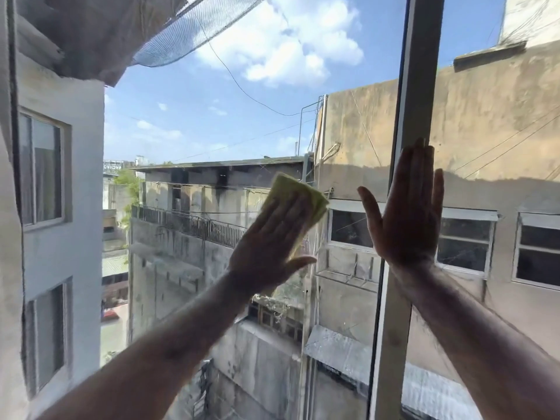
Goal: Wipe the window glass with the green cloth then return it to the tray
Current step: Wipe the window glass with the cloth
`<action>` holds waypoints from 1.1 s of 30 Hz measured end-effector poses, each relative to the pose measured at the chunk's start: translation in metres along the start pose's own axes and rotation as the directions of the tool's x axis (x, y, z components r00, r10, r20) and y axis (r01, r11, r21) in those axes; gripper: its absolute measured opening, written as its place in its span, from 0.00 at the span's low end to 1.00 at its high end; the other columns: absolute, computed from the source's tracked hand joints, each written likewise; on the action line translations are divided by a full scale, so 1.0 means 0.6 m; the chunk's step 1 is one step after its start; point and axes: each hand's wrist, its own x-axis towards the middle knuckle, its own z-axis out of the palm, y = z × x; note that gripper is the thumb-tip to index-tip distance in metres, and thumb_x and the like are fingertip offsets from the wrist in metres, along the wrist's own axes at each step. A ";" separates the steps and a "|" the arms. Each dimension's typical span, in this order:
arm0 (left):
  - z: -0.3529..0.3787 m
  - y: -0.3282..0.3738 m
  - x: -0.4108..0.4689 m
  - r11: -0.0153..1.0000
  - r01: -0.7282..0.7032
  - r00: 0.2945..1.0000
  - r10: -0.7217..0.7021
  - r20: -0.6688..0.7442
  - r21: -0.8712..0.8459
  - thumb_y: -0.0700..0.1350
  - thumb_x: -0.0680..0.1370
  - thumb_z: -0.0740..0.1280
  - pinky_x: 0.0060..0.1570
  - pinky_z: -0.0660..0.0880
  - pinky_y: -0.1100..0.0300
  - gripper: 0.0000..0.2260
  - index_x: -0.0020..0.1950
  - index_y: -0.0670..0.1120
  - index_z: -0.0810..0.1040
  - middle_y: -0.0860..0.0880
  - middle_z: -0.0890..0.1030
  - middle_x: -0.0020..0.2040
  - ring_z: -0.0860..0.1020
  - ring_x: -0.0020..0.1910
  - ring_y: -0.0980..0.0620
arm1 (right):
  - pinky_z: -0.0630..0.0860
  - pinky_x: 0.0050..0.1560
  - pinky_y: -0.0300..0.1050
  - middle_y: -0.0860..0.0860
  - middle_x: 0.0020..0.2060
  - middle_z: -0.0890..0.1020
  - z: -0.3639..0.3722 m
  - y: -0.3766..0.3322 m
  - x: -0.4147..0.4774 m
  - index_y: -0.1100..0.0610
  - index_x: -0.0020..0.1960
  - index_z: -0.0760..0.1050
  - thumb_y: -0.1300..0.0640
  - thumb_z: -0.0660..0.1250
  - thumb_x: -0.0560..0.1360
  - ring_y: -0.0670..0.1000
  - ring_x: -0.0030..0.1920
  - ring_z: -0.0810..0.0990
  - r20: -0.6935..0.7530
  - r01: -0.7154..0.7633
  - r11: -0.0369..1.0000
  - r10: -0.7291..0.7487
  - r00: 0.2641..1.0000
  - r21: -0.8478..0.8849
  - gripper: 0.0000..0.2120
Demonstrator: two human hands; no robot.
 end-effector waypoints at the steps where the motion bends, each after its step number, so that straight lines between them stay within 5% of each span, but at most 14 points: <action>1: 0.006 0.022 -0.021 0.950 -0.312 0.947 0.310 0.087 0.007 0.72 0.82 0.50 0.86 0.51 0.44 0.44 0.85 0.40 0.51 0.40 0.51 0.86 0.50 0.86 0.43 | 0.53 0.87 0.61 0.61 0.87 0.52 0.000 0.000 0.001 0.64 0.86 0.48 0.31 0.46 0.86 0.58 0.88 0.50 0.001 0.002 1.000 -0.002 1.000 0.001 0.44; 3: 0.006 0.007 -0.056 0.737 -0.676 0.721 0.663 0.201 -0.007 0.71 0.83 0.48 0.86 0.50 0.47 0.43 0.85 0.41 0.49 0.39 0.46 0.86 0.49 0.87 0.44 | 0.53 0.87 0.61 0.60 0.87 0.51 0.001 0.000 0.000 0.63 0.86 0.47 0.31 0.46 0.86 0.57 0.88 0.50 0.001 0.000 1.000 0.000 1.000 -0.003 0.44; 5: -0.002 -0.051 -0.068 0.760 -0.649 0.751 0.632 0.192 0.037 0.70 0.84 0.48 0.85 0.52 0.45 0.41 0.85 0.41 0.48 0.40 0.47 0.86 0.49 0.86 0.44 | 0.52 0.87 0.60 0.60 0.87 0.51 0.003 0.000 0.001 0.63 0.86 0.46 0.31 0.47 0.85 0.57 0.88 0.50 -0.005 -0.003 1.000 0.003 1.000 -0.014 0.44; 8: -0.026 -0.128 -0.074 0.990 0.128 0.992 -0.126 -0.032 0.065 0.67 0.85 0.48 0.82 0.60 0.40 0.38 0.85 0.40 0.50 0.39 0.54 0.86 0.55 0.86 0.43 | 0.52 0.87 0.60 0.59 0.87 0.50 0.004 0.000 0.001 0.63 0.86 0.46 0.31 0.47 0.85 0.57 0.88 0.49 -0.001 -0.005 1.000 0.005 1.000 -0.018 0.44; 10: -0.043 -0.140 -0.064 0.708 0.703 0.694 -0.704 -0.148 -0.068 0.66 0.84 0.43 0.84 0.57 0.41 0.38 0.85 0.40 0.51 0.40 0.54 0.86 0.54 0.86 0.44 | 0.52 0.87 0.60 0.60 0.87 0.50 0.005 0.001 0.000 0.63 0.86 0.45 0.31 0.47 0.85 0.57 0.88 0.49 -0.005 -0.006 1.000 0.005 1.000 -0.025 0.44; 12: -0.041 -0.124 -0.041 0.480 0.861 0.451 -0.873 -0.184 -0.166 0.68 0.84 0.40 0.84 0.56 0.41 0.40 0.85 0.40 0.51 0.40 0.54 0.86 0.53 0.86 0.44 | 0.52 0.87 0.61 0.60 0.87 0.50 0.006 0.001 0.000 0.63 0.86 0.46 0.31 0.47 0.86 0.57 0.88 0.49 -0.010 0.000 1.000 0.000 1.000 -0.017 0.43; 14: -0.029 -0.091 -0.025 0.650 0.750 0.629 -0.758 -0.172 -0.123 0.69 0.83 0.42 0.85 0.53 0.41 0.41 0.85 0.40 0.51 0.40 0.51 0.86 0.52 0.86 0.43 | 0.53 0.87 0.61 0.60 0.87 0.50 0.007 0.002 0.001 0.63 0.86 0.46 0.31 0.48 0.86 0.57 0.88 0.49 -0.015 0.001 1.000 -0.001 1.000 -0.017 0.43; 16: -0.008 -0.047 -0.044 0.982 0.186 0.983 -0.186 -0.013 0.031 0.70 0.83 0.47 0.86 0.49 0.44 0.42 0.85 0.40 0.52 0.40 0.50 0.87 0.51 0.86 0.43 | 0.53 0.87 0.61 0.60 0.87 0.51 0.007 0.003 0.000 0.63 0.86 0.46 0.32 0.48 0.86 0.57 0.88 0.49 -0.013 0.000 1.000 0.000 1.000 -0.019 0.43; 19: -0.010 -0.083 -0.094 0.873 -0.485 0.857 0.463 0.224 0.048 0.70 0.83 0.52 0.85 0.56 0.43 0.42 0.85 0.41 0.52 0.40 0.52 0.86 0.52 0.86 0.43 | 0.53 0.87 0.61 0.59 0.87 0.50 0.007 0.002 -0.001 0.63 0.86 0.45 0.32 0.47 0.86 0.57 0.88 0.49 -0.012 -0.001 1.000 0.001 1.000 -0.016 0.43; 22: -0.034 -0.174 -0.083 0.996 0.037 0.999 -0.040 0.032 0.082 0.68 0.84 0.51 0.81 0.62 0.39 0.40 0.85 0.40 0.53 0.39 0.55 0.85 0.57 0.85 0.41 | 0.52 0.87 0.61 0.59 0.87 0.50 0.008 0.001 0.001 0.63 0.86 0.45 0.32 0.46 0.86 0.57 0.88 0.49 -0.006 -0.005 1.000 0.005 1.000 -0.024 0.43; 24: -0.061 -0.211 -0.038 0.750 0.661 0.743 -0.658 -0.118 -0.021 0.68 0.84 0.45 0.82 0.59 0.40 0.39 0.85 0.40 0.52 0.39 0.56 0.85 0.57 0.85 0.41 | 0.52 0.87 0.60 0.59 0.87 0.49 0.009 0.000 0.000 0.63 0.86 0.45 0.32 0.46 0.86 0.57 0.88 0.48 -0.007 -0.008 1.000 0.008 1.000 -0.024 0.43; 26: -0.075 -0.203 0.029 0.514 0.847 0.494 -0.856 -0.153 -0.137 0.69 0.83 0.41 0.82 0.59 0.40 0.41 0.84 0.39 0.54 0.38 0.57 0.85 0.57 0.85 0.40 | 0.52 0.87 0.60 0.59 0.87 0.49 0.010 0.000 0.000 0.62 0.86 0.45 0.32 0.47 0.86 0.56 0.88 0.49 -0.015 -0.010 1.000 0.010 1.000 -0.022 0.43; 31: -0.042 -0.061 0.124 0.974 0.225 0.969 -0.226 -0.095 -0.020 0.68 0.83 0.48 0.85 0.54 0.42 0.40 0.84 0.39 0.54 0.38 0.58 0.85 0.56 0.85 0.41 | 0.53 0.87 0.60 0.60 0.87 0.52 0.011 0.002 -0.001 0.63 0.86 0.47 0.32 0.48 0.86 0.57 0.88 0.51 -0.031 -0.008 1.000 0.007 0.999 -0.029 0.42; 33: -0.017 -0.002 0.091 0.992 -0.125 0.992 0.125 -0.003 0.008 0.69 0.83 0.52 0.84 0.56 0.42 0.40 0.84 0.39 0.56 0.38 0.61 0.84 0.58 0.85 0.41 | 0.54 0.87 0.60 0.60 0.86 0.53 0.011 0.001 -0.002 0.63 0.86 0.48 0.33 0.49 0.86 0.57 0.87 0.52 -0.042 -0.007 0.999 0.005 0.999 -0.040 0.42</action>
